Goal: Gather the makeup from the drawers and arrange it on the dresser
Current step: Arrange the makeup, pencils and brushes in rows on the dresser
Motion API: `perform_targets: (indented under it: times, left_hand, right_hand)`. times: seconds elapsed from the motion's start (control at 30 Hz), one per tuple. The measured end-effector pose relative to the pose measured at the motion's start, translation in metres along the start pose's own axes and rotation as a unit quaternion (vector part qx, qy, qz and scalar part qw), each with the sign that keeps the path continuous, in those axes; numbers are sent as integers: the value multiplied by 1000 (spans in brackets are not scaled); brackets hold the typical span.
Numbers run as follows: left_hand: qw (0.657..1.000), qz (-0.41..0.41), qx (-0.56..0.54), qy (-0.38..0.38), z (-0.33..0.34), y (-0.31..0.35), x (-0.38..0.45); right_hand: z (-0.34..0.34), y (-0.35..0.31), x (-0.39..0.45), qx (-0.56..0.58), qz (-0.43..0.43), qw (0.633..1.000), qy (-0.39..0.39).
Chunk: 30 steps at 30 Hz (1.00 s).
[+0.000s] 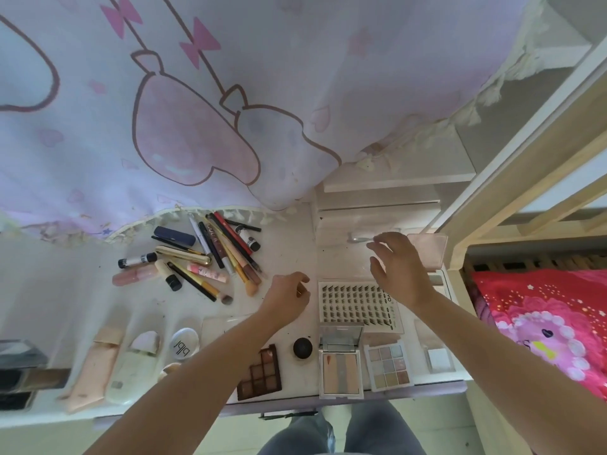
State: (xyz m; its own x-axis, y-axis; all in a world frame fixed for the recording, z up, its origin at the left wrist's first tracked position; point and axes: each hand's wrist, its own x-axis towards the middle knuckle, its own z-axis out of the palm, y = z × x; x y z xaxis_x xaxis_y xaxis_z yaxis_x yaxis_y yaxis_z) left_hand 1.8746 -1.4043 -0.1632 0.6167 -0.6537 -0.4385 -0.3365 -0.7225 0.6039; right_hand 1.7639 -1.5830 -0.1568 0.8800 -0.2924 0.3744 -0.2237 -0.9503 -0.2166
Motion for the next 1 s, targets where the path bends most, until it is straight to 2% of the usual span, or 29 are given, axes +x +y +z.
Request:
perform_targets:
  times: [0.03,0.07,0.13,0.17,0.23,0.33,0.4,0.53,0.63,0.8,0.93,1.0]
  left_hand:
    - [1000,6,0,6,-3,1,0]
    - [1000,10,0,14,-6,2,-1]
    - [999,12,10,31,-11,2,-1]
    - [999,13,24,38,-14,0,-1]
    - [996,19,73,41,-21,-4,0]
    - [987,16,162,9,-31,-15,3]
    - [976,18,218,-17,-33,-21,5]
    - [954,48,291,-53,-28,-27,11]
    - [941,48,327,-76,-24,-29,18]
    - [921,35,376,-98,-18,-23,25]
    - [898,50,428,-89,-17,-19,27]
    - [890,62,443,-90,-18,-17,28]
  right_hand:
    - [-5,-7,1,30,-7,999,-35]
    - [-12,-16,2,55,10,992,-110]
    - [-20,-29,-5,95,38,942,-321]
    - [-20,-33,-10,86,28,913,-397]
    - [-16,-43,-18,46,-14,889,-455]
    - [-6,-50,-27,8,-54,887,-459]
    - [-2,-52,-30,13,-61,899,-434]
    - [7,-49,-38,38,-96,941,-322]
    - [8,-51,-41,29,-117,953,-277]
    - [6,-50,-44,73,-87,956,-272]
    - [-3,-47,-43,98,-4,934,-342]
    - [-5,-44,-46,105,10,940,-324]
